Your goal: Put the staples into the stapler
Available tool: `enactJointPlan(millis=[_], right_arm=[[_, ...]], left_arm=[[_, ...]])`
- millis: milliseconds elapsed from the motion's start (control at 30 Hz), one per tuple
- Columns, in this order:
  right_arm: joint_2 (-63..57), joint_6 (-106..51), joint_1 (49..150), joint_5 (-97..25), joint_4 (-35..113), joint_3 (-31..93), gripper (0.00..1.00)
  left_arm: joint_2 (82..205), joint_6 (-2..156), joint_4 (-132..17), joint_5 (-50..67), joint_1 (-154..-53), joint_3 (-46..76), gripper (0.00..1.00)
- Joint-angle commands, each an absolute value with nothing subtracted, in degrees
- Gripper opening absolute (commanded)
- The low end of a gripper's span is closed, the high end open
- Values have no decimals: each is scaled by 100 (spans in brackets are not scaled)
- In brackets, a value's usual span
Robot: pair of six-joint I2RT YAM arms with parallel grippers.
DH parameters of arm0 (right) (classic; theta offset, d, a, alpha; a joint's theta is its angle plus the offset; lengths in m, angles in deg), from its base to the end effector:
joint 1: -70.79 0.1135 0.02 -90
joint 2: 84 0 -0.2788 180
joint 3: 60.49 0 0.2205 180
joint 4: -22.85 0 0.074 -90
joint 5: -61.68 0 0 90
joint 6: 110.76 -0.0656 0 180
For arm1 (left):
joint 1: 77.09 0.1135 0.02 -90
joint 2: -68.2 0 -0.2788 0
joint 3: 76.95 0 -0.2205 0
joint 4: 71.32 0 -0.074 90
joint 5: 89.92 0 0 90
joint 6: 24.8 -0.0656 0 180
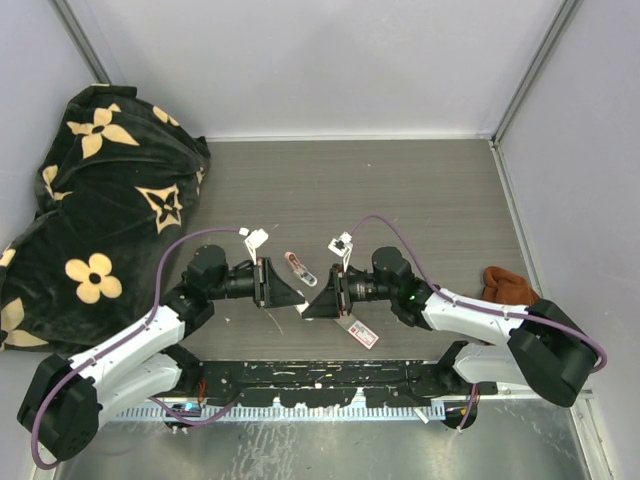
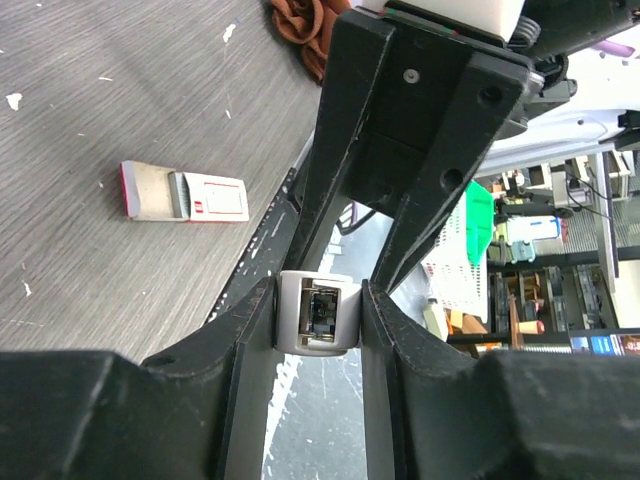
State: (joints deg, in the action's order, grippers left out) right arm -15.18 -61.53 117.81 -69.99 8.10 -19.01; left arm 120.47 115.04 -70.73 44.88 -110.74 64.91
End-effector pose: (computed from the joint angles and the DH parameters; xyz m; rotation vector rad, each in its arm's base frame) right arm 0.1284 0.2018 0.2454 -0.7209 1.9716 1.6662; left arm 0.1241 -0.1381 0.2495 0.3520 2.0949 -1.6621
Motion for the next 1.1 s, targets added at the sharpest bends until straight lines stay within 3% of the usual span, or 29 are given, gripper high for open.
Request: enactJointPlan(millis=[0,67,167,267,400,633,1000,1067], right_arm=[[-1602,-6244,11781,-7033,280,-1858,15],[-1755,-6249,11776,-6773,325,-1897,1],[-2061,-6122,11662,-6274,807,-1941,0],[-2448,-5983,11263,-5624,1614,-2049,0],[-2746,-5918,10351,-5087,2494,-2186,1],[-1848,-5720,8966,-5139,2582,-2095,1],[-281,-5266,8371,-5492,2732,-1434,1],[-196,-5206,8310,-5471,2802,-1409,4]], left_arm=[[12030,11371,-7227,4413,-11081,6250,8],[12009,11265,-7024,4247,-11084,6226,38],[11766,10963,-6240,3463,-11084,6110,82],[11348,10580,-5064,2102,-11059,5843,100],[11154,10312,-4006,1162,-10835,5523,98],[11346,10470,-3886,1247,-10603,5572,98],[11281,10484,-3809,1311,-10585,5697,98],[11293,10492,-3790,1300,-10585,5712,98]])
